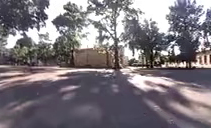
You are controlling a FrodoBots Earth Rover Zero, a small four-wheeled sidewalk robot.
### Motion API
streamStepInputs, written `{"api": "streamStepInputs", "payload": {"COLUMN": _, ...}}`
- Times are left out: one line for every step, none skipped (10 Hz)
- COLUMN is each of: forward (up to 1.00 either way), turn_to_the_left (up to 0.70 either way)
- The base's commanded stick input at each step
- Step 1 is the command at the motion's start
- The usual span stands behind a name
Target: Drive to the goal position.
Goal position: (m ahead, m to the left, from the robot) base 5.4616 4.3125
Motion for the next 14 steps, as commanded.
{"api": "streamStepInputs", "payload": {"forward": 0.7, "turn_to_the_left": 0.14}}
{"api": "streamStepInputs", "payload": {"forward": 0.7, "turn_to_the_left": 0.14}}
{"api": "streamStepInputs", "payload": {"forward": 0.7, "turn_to_the_left": 0.14}}
{"api": "streamStepInputs", "payload": {"forward": 0.7, "turn_to_the_left": 0.14}}
{"api": "streamStepInputs", "payload": {"forward": 0.7, "turn_to_the_left": 0.14}}
{"api": "streamStepInputs", "payload": {"forward": 0.7, "turn_to_the_left": 0.14}}
{"api": "streamStepInputs", "payload": {"forward": 0.7, "turn_to_the_left": 0.14}}
{"api": "streamStepInputs", "payload": {"forward": 0.7, "turn_to_the_left": 0.14}}
{"api": "streamStepInputs", "payload": {"forward": 0.7, "turn_to_the_left": 0.14}}
{"api": "streamStepInputs", "payload": {"forward": 0.7, "turn_to_the_left": 0.14}}
{"api": "streamStepInputs", "payload": {"forward": 0.7, "turn_to_the_left": 0.14}}
{"api": "streamStepInputs", "payload": {"forward": 0.7, "turn_to_the_left": 0.14}}
{"api": "streamStepInputs", "payload": {"forward": 0.7, "turn_to_the_left": 0.14}}
{"api": "streamStepInputs", "payload": {"forward": 0.7, "turn_to_the_left": 0.14}}
